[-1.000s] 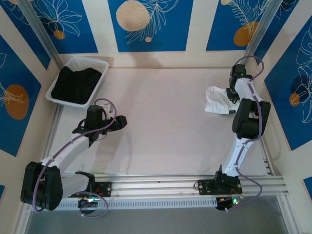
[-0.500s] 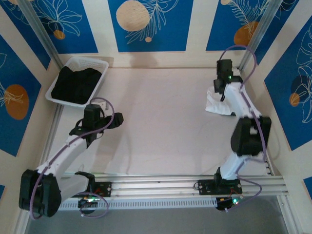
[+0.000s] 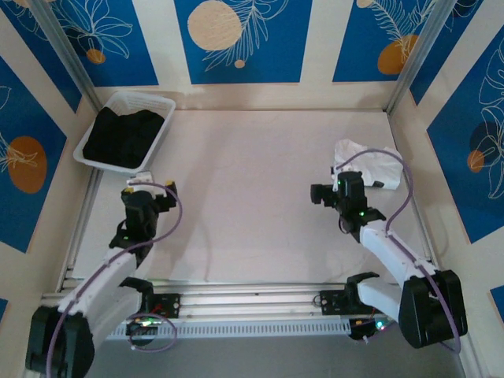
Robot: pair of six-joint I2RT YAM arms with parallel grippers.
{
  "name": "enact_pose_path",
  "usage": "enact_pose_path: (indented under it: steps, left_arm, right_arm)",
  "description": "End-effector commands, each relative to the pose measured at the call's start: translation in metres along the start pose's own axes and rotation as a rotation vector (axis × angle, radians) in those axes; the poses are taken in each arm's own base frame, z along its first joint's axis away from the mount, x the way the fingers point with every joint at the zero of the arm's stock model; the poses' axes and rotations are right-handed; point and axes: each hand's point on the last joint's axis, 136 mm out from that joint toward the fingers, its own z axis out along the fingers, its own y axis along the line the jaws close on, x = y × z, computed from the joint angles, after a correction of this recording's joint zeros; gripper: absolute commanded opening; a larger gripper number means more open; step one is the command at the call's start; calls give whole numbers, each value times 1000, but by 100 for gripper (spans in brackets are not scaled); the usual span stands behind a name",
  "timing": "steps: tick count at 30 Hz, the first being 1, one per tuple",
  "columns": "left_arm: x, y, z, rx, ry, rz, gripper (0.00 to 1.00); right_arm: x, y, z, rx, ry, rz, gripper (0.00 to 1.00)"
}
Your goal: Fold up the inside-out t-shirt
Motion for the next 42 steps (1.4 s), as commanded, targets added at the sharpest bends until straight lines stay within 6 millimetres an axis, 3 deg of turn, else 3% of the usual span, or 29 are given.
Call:
enact_pose_path:
  steps: [1,4,10,14,19,42]
  left_arm:
    - [-2,1,19,-19,-62,95,100]
    - [12,-6,40,1,-33,124,99]
    - [8,-13,69,20,-81,157,99]
    - [30,-18,84,71,-67,151,99]
    - [32,-19,85,92,-36,144,100]
    - [31,-19,85,89,-41,145,100]
  right_arm:
    - [-35,-2,7,-9,-241,40,99]
    - [-21,-16,29,-15,-205,107,99]
    - [-37,-20,47,-28,-247,87,99]
    - [-36,-20,63,-39,-239,60,99]
    - [-30,-29,69,-63,-242,119,99]
    - [-30,-27,69,-59,-241,104,99]
